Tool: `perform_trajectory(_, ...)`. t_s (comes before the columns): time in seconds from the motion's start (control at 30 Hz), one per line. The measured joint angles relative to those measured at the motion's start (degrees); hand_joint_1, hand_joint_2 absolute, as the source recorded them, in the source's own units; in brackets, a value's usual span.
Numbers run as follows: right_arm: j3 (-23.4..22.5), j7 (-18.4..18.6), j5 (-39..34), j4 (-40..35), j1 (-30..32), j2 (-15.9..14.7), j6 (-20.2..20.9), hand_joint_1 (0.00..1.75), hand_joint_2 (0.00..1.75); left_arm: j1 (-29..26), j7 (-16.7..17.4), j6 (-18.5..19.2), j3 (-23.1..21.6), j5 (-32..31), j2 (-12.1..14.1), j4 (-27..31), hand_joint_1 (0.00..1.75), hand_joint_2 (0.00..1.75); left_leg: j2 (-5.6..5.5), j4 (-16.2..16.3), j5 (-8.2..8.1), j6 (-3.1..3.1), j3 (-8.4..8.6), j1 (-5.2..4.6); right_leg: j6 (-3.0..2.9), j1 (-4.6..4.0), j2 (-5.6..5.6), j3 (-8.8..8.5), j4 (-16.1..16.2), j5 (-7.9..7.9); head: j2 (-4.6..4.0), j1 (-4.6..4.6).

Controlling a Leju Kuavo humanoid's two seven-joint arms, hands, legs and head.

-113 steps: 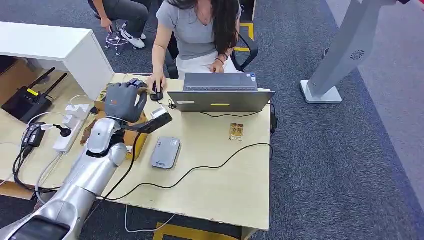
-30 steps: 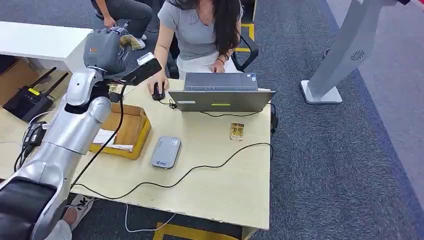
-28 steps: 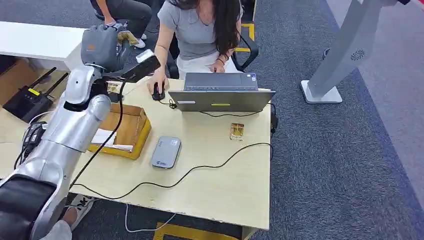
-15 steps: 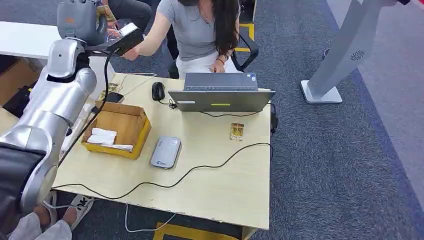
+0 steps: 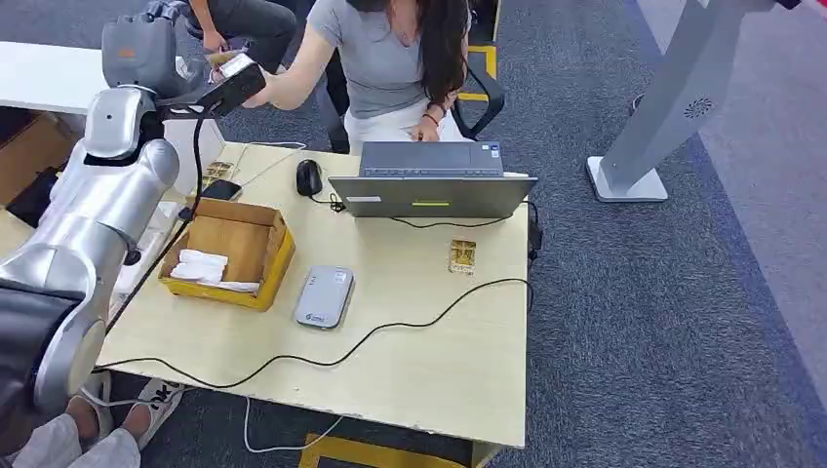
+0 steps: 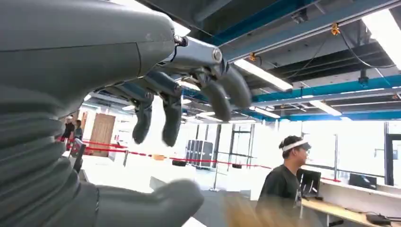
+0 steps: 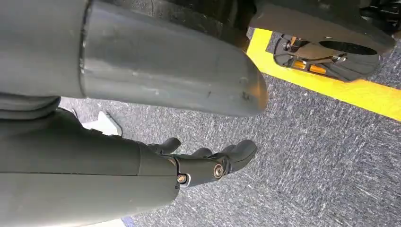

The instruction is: Pass the card to the sensor for recognition and then transmit it.

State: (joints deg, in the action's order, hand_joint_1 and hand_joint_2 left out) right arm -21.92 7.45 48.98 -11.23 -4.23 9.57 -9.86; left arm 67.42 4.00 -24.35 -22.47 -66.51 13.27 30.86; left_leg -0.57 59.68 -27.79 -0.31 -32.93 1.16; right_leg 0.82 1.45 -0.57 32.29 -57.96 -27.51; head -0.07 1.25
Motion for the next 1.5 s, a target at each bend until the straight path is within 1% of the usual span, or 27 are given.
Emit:
perform_trajectory(0.2,0.0,-0.1,0.0,0.0,0.2,0.0,-0.2,0.00,0.00,-1.4,-2.3,-2.8,0.7,0.8,0.2,0.3,0.00,1.75,0.01,0.0,0.00,0.00,0.00,-0.01,0.00,0.01,-0.01,0.00,0.0,0.00,0.00,0.00)
perform_trajectory(0.4,0.0,-0.2,0.0,0.0,0.4,0.0,-0.3,0.00,0.00,-2.9,-2.6,-3.1,0.9,0.8,0.4,1.0,0.00,1.75,0.01,0.0,0.00,0.00,0.00,-0.01,0.00,0.00,-0.01,0.00,0.0,0.00,0.00,-0.02)
perform_trajectory(0.47,0.0,-0.2,-0.1,0.0,0.4,0.0,-0.5,0.00,0.00,-3.8,-3.6,-3.2,0.9,0.8,0.5,2.1,0.00,1.75,0.01,0.0,0.00,0.00,0.00,-0.01,0.00,0.01,-0.01,0.00,0.0,0.00,0.00,-0.02)
perform_trajectory(0.53,-0.1,-0.3,-0.2,0.0,0.5,0.0,-0.6,0.00,0.00,-6.5,-4.5,-3.4,0.9,1.2,0.8,5.1,0.00,1.75,0.01,0.0,-0.01,0.00,0.00,-0.02,0.00,0.01,-0.01,-0.01,0.0,0.00,0.00,-0.02)
perform_trajectory(0.6,-0.6,-0.4,-0.5,0.0,0.6,0.0,-1.0,0.00,0.00,-11.2,-5.1,-3.3,1.0,2.2,1.4,11.1,0.00,1.75,0.04,0.0,-0.01,0.00,0.01,-0.03,0.01,0.02,-0.04,-0.01,0.0,-0.01,0.00,0.04)
perform_trajectory(0.7,-1.7,-0.7,-1.5,0.0,0.7,0.0,-1.7,0.00,0.00,-21.3,-5.5,-3.1,1.1,3.8,2.4,22.4,0.00,1.75,0.09,0.0,-0.04,0.00,0.00,-0.04,0.02,0.03,-0.10,-0.01,0.0,-0.02,0.00,-0.09)
perform_trajectory(0.77,-2.6,-0.6,-2.1,0.0,0.8,0.0,-2.3,0.00,0.00,-30.2,-5.7,-3.7,1.8,4.2,3.4,30.6,0.00,1.75,0.30,-0.1,-0.12,-0.02,0.08,-0.07,0.01,0.05,-0.29,-0.01,0.0,-0.04,0.00,-0.15)
perform_trajectory(0.87,-3.8,0.0,-2.4,0.0,1.2,0.0,-3.0,0.00,0.00,-44.8,-6.3,-5.5,3.1,4.0,4.6,42.8,0.00,1.75,0.58,-0.1,-0.27,-0.06,0.12,-0.09,0.02,0.07,-0.55,0.07,0.0,-0.11,0.00,0.00)
perform_trajectory(0.9,-4.1,0.1,-2.4,0.0,1.4,0.0,-3.1,0.00,0.00,-48.8,-6.6,-5.8,3.6,3.8,4.8,45.5,0.00,1.75,0.57,-0.1,-0.27,-0.06,0.07,-0.06,0.02,0.05,-0.54,0.13,0.1,-0.12,0.00,-0.07)
perform_trajectory(0.93,-4.4,0.3,-2.4,0.0,1.5,0.0,-3.2,0.00,0.00,-51.7,-6.7,-6.1,4.0,3.8,4.9,47.7,0.00,1.75,0.53,-0.1,-0.27,-0.06,0.00,-0.05,0.02,0.04,-0.49,0.19,0.1,-0.14,0.00,-0.02)
perform_trajectory(1.0,-4.9,0.4,-2.4,0.0,1.6,0.0,-3.5,0.00,0.00,-57.2,-7.2,-6.4,5.5,3.5,5.1,52.3,0.00,1.75,0.49,-0.1,-0.27,-0.06,-0.07,-0.05,0.01,0.04,-0.38,0.18,0.1,-0.14,0.00,-0.24)
perform_trajectory(1.03,-5.2,0.4,-2.4,0.0,1.6,0.0,-3.6,0.00,0.00,-60.9,-7.4,-6.2,6.3,3.1,5.3,55.0,0.00,1.75,0.59,-0.1,-0.35,-0.07,0.07,-0.06,0.00,0.05,-0.48,0.19,0.1,-0.14,0.00,-0.11)
perform_trajectory(1.07,-5.4,0.4,-2.4,0.0,1.7,0.0,-3.6,0.00,0.00,-63.4,-7.7,-5.9,7.0,2.9,5.3,56.8,0.00,1.75,0.61,-0.1,-0.35,-0.07,0.05,-0.04,-0.01,0.04,-0.52,0.19,0.1,-0.14,0.00,0.09)
perform_trajectory(1.13,-6.0,0.5,-2.5,0.0,1.9,-0.1,-3.7,0.00,0.00,-67.3,-7.8,-5.1,7.9,2.3,5.4,59.6,0.00,1.75,0.45,-0.1,-0.29,-0.02,-0.06,-0.01,0.00,0.01,-0.31,0.22,0.1,-0.15,0.00,0.00)
perform_trajectory(1.2,-6.3,0.4,-2.5,0.0,1.8,-0.1,-3.7,0.00,0.00,-69.5,-7.8,-4.6,8.8,2.2,5.5,61.8,0.00,1.75,0.36,-0.1,-0.29,-0.03,-0.08,-0.01,0.00,0.01,-0.21,0.20,0.1,-0.15,0.00,-0.02)
perform_trajectory(1.23,-6.3,0.5,-2.5,0.0,1.8,-0.1,-3.7,0.00,0.00,-70.2,-7.8,-3.6,9.2,2.2,5.6,62.5,0.00,1.75,0.33,-0.1,-0.26,-0.06,-0.08,-0.01,0.00,0.01,-0.19,0.18,0.1,-0.14,0.00,-0.04)
perform_trajectory(1.33,-6.7,0.5,-2.2,0.0,1.8,-0.1,-3.7,0.00,0.00,-71.6,-6.9,1.4,10.1,2.4,5.8,63.8,0.00,1.75,0.33,-0.1,-0.19,-0.11,-0.07,-0.01,-0.01,0.01,-0.18,0.17,0.1,-0.12,0.00,-0.02)
perform_trajectory(1.43,-6.9,0.4,-1.5,0.0,1.8,-0.1,-3.5,0.00,0.00,-71.6,-4.5,7.7,11.1,3.2,6.6,63.9,0.00,1.75,0.32,-0.1,-0.14,-0.07,-0.07,0.01,-0.04,-0.01,-0.18,0.18,0.1,-0.06,0.00,-0.02)
perform_trajectory(1.5,-7.1,0.3,-1.0,0.0,1.8,-0.1,-3.4,0.00,0.00,-71.1,-3.2,10.6,11.7,3.5,7.0,63.9,0.00,1.75,0.31,-0.1,-0.12,-0.06,-0.06,0.02,-0.04,-0.02,-0.18,0.18,0.1,-0.06,0.00,-0.02)
